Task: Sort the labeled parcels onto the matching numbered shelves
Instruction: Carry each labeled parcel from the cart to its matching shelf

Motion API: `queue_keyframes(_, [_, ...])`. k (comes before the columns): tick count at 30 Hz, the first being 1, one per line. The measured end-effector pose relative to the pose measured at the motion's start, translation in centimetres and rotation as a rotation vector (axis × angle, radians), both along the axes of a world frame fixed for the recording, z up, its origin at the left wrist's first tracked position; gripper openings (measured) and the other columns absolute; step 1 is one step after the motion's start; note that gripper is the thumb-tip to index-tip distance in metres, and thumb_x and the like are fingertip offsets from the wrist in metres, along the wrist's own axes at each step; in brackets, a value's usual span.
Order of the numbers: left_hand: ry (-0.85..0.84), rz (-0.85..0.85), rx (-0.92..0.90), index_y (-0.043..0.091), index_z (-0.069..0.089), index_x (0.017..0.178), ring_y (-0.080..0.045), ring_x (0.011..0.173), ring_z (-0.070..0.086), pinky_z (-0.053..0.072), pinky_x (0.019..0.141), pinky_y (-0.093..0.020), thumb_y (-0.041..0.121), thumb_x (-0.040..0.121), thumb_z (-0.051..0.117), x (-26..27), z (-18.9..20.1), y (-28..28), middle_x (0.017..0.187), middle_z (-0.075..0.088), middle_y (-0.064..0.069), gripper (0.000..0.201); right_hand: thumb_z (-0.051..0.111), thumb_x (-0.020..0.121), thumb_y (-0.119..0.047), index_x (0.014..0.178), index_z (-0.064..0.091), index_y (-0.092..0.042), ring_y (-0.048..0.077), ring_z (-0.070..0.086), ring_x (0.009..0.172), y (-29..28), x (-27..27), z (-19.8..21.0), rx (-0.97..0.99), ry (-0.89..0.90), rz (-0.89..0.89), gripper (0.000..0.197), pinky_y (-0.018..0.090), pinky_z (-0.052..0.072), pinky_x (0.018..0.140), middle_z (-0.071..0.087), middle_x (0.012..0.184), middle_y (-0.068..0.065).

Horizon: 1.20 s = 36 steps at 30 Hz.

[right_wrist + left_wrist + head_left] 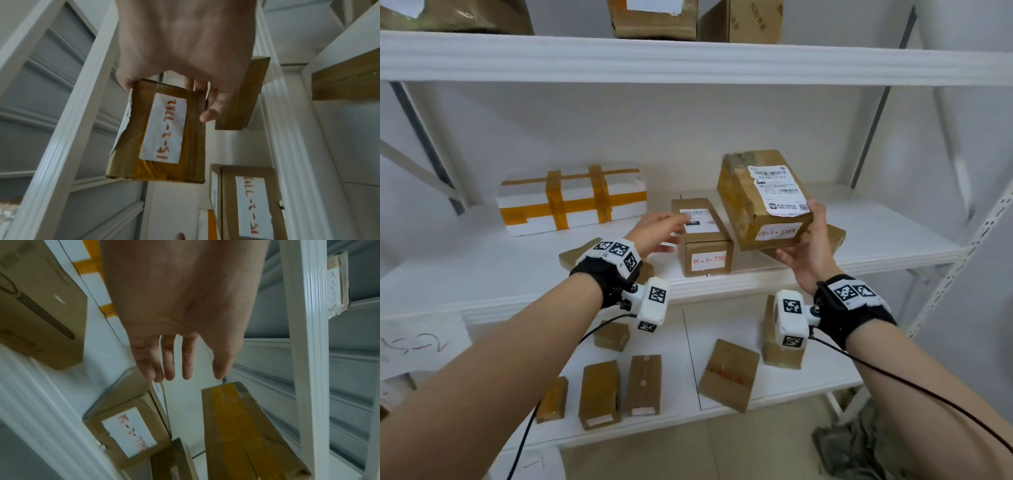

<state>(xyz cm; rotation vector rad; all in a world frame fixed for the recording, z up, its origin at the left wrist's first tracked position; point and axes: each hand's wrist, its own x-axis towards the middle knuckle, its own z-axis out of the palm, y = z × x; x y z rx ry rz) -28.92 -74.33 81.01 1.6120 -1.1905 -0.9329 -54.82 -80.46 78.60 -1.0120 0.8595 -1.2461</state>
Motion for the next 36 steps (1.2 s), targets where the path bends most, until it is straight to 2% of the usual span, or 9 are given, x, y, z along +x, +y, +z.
queue_keyframes(5, [0.218, -0.125, 0.05, 0.016, 0.051, 0.13, -0.028, 0.102, 0.071, 0.058, 0.092, -0.045, 0.077, 0.079, 0.055, -3.6, 0.9, -0.8, 0.118, 0.067, -0.011, 0.08, 0.042, 0.096, -0.063, 0.129, 0.067, -0.023, 0.021, 0.068, 0.094, 0.7, 0.7, -0.5, -0.037, 0.033, 0.08, 0.057, 0.029, 0.054, 0.073, 0.075, 0.111, 0.006])
queue_keyframes(11, [0.248, -0.201, 0.029, 0.027, 0.061, 0.117, -0.023, 0.092, 0.072, 0.057, 0.093, -0.045, 0.06, 0.086, 0.062, -5.7, 1.6, -2.0, 0.107, 0.069, -0.005, 0.046, 0.043, 0.095, -0.067, 0.131, 0.064, -0.027, 0.02, 0.071, 0.104, 1.3, 1.4, -0.1, -0.053, 0.127, 0.128, 0.057, 0.031, 0.058, 0.08, 0.074, 0.119, 0.004])
queue_keyframes(18, [0.183, -0.22, -0.002, 0.026, 0.059, 0.128, -0.029, 0.102, 0.071, 0.058, 0.091, -0.046, 0.074, 0.065, 0.069, -5.2, 1.9, -3.9, 0.117, 0.07, -0.009, 0.08, 0.048, 0.09, -0.074, 0.126, 0.062, -0.028, 0.032, 0.068, 0.116, 0.5, 0.6, 0.3, -0.02, 0.114, 0.118, 0.06, 0.048, 0.053, 0.099, 0.072, 0.125, 0.008])
queue_keyframes(22, [0.156, -0.258, -0.003, 0.027, 0.06, 0.129, -0.023, 0.099, 0.07, 0.058, 0.09, -0.04, 0.076, 0.07, 0.066, -5.9, 2.1, -4.8, 0.115, 0.071, -0.006, 0.076, 0.049, 0.095, -0.064, 0.136, 0.054, -0.035, 0.029, 0.068, 0.117, -0.1, 0.8, 0.5, -0.029, 0.119, 0.158, 0.05, 0.046, 0.05, 0.104, 0.068, 0.132, 0.006])
queue_keyframes(24, [0.087, -0.265, -0.016, 0.026, 0.057, 0.135, -0.019, 0.102, 0.067, 0.052, 0.092, -0.035, 0.078, 0.08, 0.054, -6.3, 2.2, -5.2, 0.121, 0.069, -0.002, 0.076, 0.048, 0.097, -0.057, 0.132, 0.056, -0.035, 0.029, 0.07, 0.114, -0.5, 0.8, 0.5, -0.021, 0.071, 0.091, 0.042, 0.046, 0.051, 0.103, 0.07, 0.129, 0.005])
queue_keyframes(27, [-0.012, -0.14, -0.075, 0.022, 0.055, 0.134, -0.022, 0.113, 0.057, 0.038, 0.098, -0.036, 0.073, 0.091, 0.039, -5.9, 1.9, -6.0, 0.123, 0.06, -0.001, 0.069, 0.051, 0.096, -0.055, 0.117, 0.062, -0.035, 0.032, 0.071, 0.11, -1.2, 0.5, -0.1, -0.003, 0.047, -0.032, 0.031, 0.043, 0.056, 0.097, 0.072, 0.122, 0.006])
queue_keyframes(30, [-0.054, 0.075, -0.112, 0.018, 0.061, 0.128, -0.021, 0.119, 0.055, 0.041, 0.102, -0.034, 0.052, 0.088, 0.057, -4.2, 0.6, -7.1, 0.131, 0.06, -0.003, 0.053, 0.065, 0.079, -0.063, 0.13, 0.056, -0.025, 0.029, 0.075, 0.101, -2.0, 0.3, -1.5, 0.036, 0.059, -0.123, 0.065, 0.039, 0.062, 0.081, 0.07, 0.123, 0.01])
queue_keyframes(33, [-0.11, 0.228, -0.047, 0.023, 0.055, 0.134, -0.029, 0.125, 0.053, 0.045, 0.107, -0.043, 0.049, 0.069, 0.066, -2.3, -1.2, -7.6, 0.14, 0.051, -0.009, 0.071, 0.069, 0.084, -0.057, 0.134, 0.047, -0.018, 0.027, 0.075, 0.099, -2.6, 0.8, -2.7, 0.031, 0.069, -0.21, 0.067, 0.038, 0.064, 0.076, 0.069, 0.121, 0.008])
queue_keyframes(36, [-0.12, 0.314, 0.052, 0.013, 0.041, 0.144, -0.035, 0.131, 0.046, 0.042, 0.108, -0.044, 0.043, 0.078, 0.071, -1.3, -2.6, -7.5, 0.146, 0.042, -0.015, 0.078, 0.071, 0.088, -0.05, 0.129, 0.045, -0.02, 0.024, 0.074, 0.1, -3.0, 1.6, -3.3, 0.014, 0.117, -0.296, 0.057, 0.038, 0.064, 0.078, 0.068, 0.119, 0.006])
